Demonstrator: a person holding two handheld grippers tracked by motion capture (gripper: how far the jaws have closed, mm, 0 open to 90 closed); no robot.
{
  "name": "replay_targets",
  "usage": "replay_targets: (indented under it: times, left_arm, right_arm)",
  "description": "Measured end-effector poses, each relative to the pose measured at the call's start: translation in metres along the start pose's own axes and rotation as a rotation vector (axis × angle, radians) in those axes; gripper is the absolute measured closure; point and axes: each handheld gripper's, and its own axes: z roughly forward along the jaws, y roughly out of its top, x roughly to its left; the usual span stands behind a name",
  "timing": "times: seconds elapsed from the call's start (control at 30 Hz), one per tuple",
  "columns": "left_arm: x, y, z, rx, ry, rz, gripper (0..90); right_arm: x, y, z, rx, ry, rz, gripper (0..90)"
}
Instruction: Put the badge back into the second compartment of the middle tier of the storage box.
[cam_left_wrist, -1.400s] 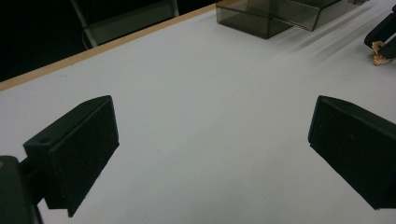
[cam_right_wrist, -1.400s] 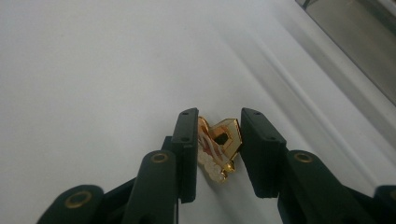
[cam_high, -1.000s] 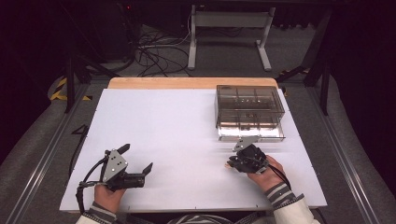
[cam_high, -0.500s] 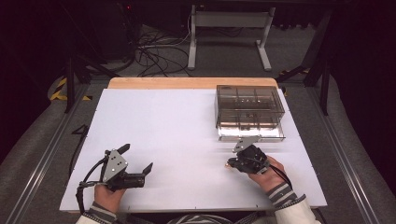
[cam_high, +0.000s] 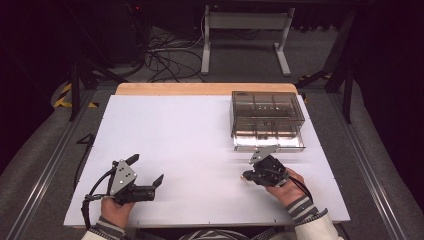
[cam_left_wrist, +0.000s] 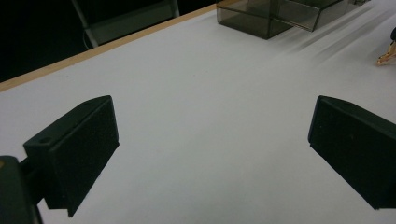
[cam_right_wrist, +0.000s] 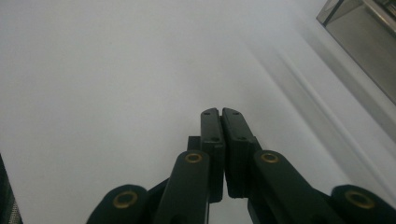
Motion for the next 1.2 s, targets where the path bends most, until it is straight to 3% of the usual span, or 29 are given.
replay_targets:
  times: [0.57,1.2]
  left_arm:
    - [0.0,0.0,0.0,0.001,0.001,-0.001,2.6]
    - [0.0,0.0,0.0,0.002,0.003,-0.002,2.6]
  right_arm:
    - [-0.004,0.001,-0.016,-0.085,-0.016,0.011,88.4]
    - [-0.013,0.003,-0.038,-0.193,-0.069,0.034,88.3]
